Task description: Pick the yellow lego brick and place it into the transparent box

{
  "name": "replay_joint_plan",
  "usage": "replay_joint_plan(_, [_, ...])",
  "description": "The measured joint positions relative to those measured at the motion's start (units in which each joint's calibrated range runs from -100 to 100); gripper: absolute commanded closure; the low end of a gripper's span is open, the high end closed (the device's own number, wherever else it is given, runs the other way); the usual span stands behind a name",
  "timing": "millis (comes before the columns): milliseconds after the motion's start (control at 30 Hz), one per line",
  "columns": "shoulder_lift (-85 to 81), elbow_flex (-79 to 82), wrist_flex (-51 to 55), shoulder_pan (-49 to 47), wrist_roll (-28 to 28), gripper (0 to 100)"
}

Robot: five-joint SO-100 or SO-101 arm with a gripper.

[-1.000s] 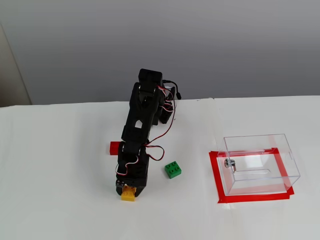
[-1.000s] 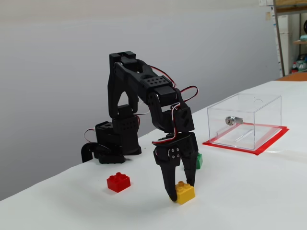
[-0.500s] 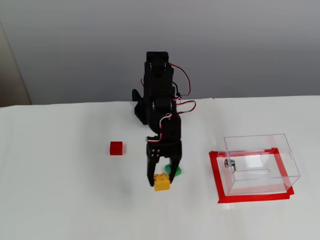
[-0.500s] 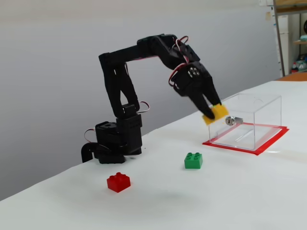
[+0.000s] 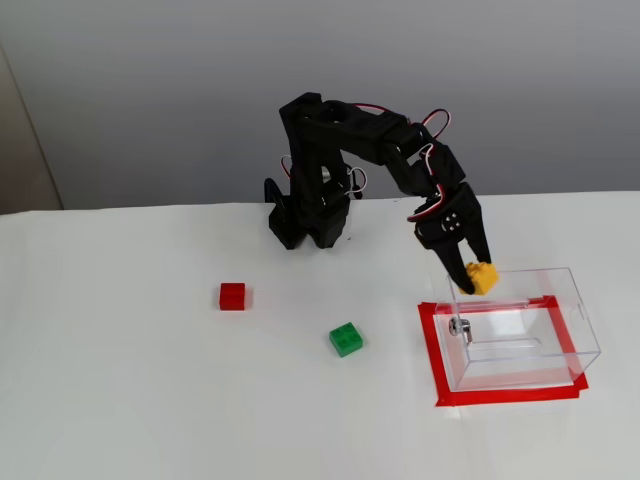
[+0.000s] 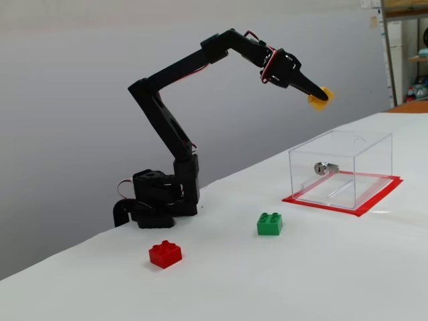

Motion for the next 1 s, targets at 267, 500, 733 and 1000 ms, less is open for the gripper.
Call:
replay_joint_plan(267, [6.93,0.09,-0.09,-9.29,0.00,84])
replay_joint_plan(500, [12.43,-1.68,-3.08,-9.29,0.00,84])
replay_joint_plan(733, [16.58,-3.80,-4.20,-9.29,0.15,84])
replay_joint_plan(1000, [17.67,-3.80,-6.77,-11.00,0.15,84])
